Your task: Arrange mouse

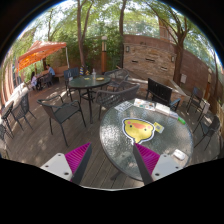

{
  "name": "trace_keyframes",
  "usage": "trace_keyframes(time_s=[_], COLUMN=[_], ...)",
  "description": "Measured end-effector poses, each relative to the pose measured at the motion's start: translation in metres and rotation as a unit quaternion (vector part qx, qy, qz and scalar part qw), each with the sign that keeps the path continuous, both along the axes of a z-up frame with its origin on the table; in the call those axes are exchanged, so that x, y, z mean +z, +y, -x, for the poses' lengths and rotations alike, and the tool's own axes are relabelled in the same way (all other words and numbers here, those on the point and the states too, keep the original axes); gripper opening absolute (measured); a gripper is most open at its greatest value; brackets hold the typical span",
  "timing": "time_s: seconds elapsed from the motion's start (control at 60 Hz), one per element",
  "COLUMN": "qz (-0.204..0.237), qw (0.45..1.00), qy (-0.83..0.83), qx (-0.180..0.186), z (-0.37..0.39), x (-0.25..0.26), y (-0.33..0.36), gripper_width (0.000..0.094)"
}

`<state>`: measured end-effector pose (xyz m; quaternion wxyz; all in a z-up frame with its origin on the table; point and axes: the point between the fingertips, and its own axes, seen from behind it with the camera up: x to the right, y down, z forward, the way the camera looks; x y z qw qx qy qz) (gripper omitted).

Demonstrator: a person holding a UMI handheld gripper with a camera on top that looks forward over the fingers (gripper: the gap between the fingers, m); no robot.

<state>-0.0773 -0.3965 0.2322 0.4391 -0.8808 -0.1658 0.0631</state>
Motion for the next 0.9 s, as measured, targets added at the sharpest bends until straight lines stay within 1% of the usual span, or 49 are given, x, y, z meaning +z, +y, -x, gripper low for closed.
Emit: trace_keyframes(time_s=[0.117, 0.133, 0.267, 0.383, 0.467, 0.567, 0.733, 0.833, 0.9], qz=[0.018, 0.02, 0.045, 0.067, 0.073, 0.068, 0.049, 0.041, 0.042], qw=[1.0, 1.0, 0.998, 0.996, 0.994, 0.991, 0.987, 0.985, 0.985], qy=[0.001, 0.003, -0.003, -0.008, -0.019, -0.038, -0.048, -0.044, -0.04], qx=[-0.014, -0.014, -0.038, -0.061, -0.08, -0.106, -0.148, -0.162, -0.162], z=[-0.016, -0.038, -0.081, -0.152, -0.205, -0.275, -0.367, -0.404, -0.417], x=[-0.012, -0.022, -0.053, -0.098, -0.125, -0.155, -0.193, -0.213, -0.226], y=[-0.007, -0.013, -0.022, -0.025, -0.019, 0.004, 0.066, 0.102, 0.122], gripper_width=[0.0853, 0.0856, 0.0852, 0.0855, 0.0854, 0.0857, 0.0872, 0.0872, 0.0863])
